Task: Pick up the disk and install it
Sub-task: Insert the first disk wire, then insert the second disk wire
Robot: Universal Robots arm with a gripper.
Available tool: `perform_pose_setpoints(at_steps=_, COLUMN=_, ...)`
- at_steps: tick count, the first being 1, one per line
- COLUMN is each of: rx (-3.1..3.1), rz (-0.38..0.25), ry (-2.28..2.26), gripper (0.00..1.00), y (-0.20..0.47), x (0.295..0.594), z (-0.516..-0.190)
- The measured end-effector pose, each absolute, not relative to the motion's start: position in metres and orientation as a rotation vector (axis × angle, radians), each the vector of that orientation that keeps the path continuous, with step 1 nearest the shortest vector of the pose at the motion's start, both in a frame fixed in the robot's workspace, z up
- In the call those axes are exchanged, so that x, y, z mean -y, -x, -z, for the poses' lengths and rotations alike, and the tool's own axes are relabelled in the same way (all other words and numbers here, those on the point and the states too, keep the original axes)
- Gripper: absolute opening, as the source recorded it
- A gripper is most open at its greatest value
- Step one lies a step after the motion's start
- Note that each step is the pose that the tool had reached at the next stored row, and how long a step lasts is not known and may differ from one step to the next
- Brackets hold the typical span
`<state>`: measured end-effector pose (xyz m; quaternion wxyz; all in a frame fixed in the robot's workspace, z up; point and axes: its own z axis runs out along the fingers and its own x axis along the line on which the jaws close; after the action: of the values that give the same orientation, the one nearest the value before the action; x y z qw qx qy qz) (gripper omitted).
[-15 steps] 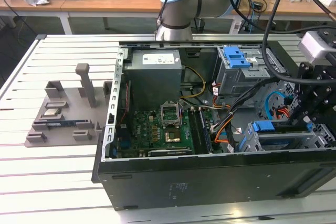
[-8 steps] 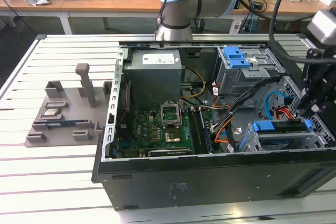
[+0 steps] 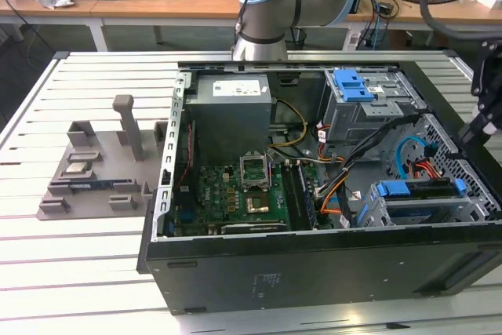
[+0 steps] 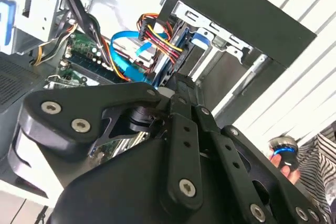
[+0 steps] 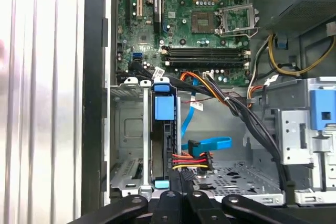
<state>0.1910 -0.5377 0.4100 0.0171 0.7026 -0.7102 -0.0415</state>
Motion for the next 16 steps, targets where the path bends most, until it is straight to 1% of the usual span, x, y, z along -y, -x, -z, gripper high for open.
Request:
perform_pose_setpoints(at_steps=1, rx=2.207, rz=0.129, ry=-2.183, gripper=0.11, y=-0.191, x=0.537, z=-0.417)
perform_pose_setpoints(at_steps=7, rx=2.207, rz=0.129, ry=-2.184, gripper=0.11, y=-0.191, x=0.537, z=-0.436)
perform_pose_setpoints(at_steps=14, rx=2.207, rz=0.130, ry=-2.184, gripper=0.11, y=-0.191, x=0.537, z=-0.437)
perform_pose_setpoints(at_steps=15, rx=2.207, rz=0.130, ry=-2.184, gripper=0.11, y=-0.191, x=0.537, z=-0.437)
perform_pose_setpoints(at_steps=16, rx=2.208, rz=0.130, ry=-2.184, gripper=0.23, y=-0.191, x=0.537, z=-0.437)
